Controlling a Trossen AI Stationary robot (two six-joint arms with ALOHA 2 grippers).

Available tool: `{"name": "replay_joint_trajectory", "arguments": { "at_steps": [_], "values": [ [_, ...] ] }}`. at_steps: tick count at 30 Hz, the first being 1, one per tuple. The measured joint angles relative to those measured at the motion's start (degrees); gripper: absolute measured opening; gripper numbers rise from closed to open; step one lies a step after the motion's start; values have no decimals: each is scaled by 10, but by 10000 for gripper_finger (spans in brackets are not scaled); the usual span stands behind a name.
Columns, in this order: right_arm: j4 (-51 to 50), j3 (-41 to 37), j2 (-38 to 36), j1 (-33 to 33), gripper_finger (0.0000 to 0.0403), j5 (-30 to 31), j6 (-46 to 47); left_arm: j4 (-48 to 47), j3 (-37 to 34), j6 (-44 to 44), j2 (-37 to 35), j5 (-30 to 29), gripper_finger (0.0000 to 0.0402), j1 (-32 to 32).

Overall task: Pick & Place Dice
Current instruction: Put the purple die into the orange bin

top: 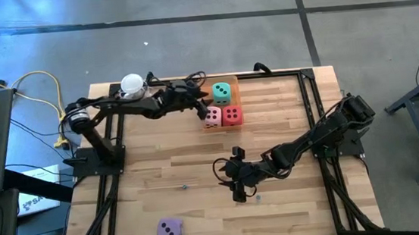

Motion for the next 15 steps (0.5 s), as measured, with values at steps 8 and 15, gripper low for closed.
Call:
{"name": "replay_joint_trajectory", "arguments": {
  "at_steps": [8, 15],
  "values": [
    [-1, 0, 0, 0, 215, -12, 3, -102, 0, -16, -114, 116, 191, -7],
    [-1, 0, 0, 0, 215, -15, 4, -245, 0, -22, -163, 257, 191, -37]
  ]
}}
